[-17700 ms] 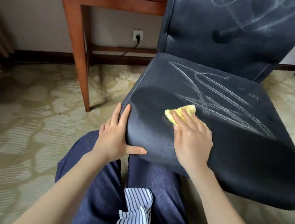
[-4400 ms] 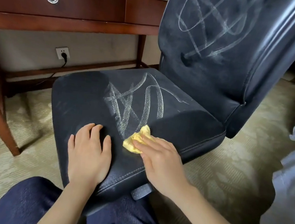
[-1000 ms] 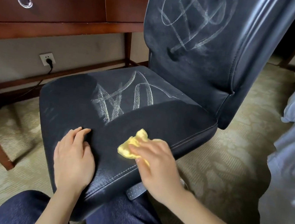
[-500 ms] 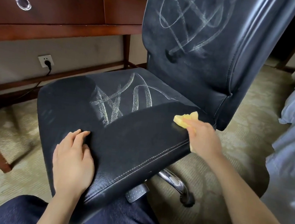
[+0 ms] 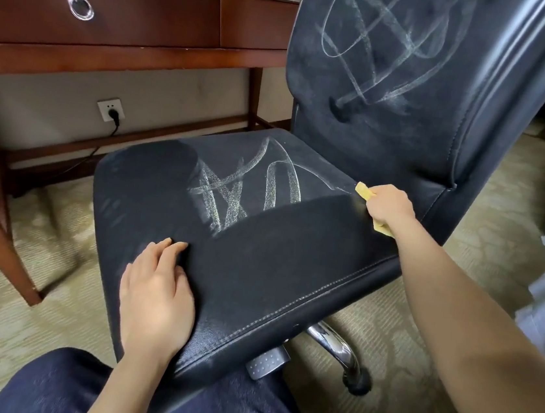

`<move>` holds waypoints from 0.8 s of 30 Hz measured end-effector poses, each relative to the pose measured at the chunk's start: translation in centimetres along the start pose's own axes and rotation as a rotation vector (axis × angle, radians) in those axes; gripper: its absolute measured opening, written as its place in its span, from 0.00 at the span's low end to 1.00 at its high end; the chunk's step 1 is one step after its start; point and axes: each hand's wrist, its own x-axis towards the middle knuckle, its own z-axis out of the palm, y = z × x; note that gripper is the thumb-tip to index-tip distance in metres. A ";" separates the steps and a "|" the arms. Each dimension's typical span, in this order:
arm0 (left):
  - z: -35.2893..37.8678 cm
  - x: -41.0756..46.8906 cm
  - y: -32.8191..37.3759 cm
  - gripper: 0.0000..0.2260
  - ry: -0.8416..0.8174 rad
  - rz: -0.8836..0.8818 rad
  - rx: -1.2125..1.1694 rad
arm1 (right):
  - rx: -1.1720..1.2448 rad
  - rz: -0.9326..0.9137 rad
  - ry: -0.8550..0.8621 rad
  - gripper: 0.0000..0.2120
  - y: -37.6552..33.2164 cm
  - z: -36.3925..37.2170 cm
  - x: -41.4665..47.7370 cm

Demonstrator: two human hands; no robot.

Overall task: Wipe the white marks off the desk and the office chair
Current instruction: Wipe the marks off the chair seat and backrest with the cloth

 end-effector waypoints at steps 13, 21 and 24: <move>-0.1 -0.1 -0.1 0.16 0.005 -0.001 -0.003 | -0.087 -0.722 0.080 0.19 -5.0 6.1 -11.5; 0.1 0.0 -0.3 0.17 0.008 0.011 -0.005 | 0.055 -0.878 -0.035 0.18 -4.4 5.1 -16.2; 0.0 -0.1 -0.3 0.17 0.002 0.008 -0.003 | 0.165 -0.905 -0.103 0.18 -3.9 4.8 -17.9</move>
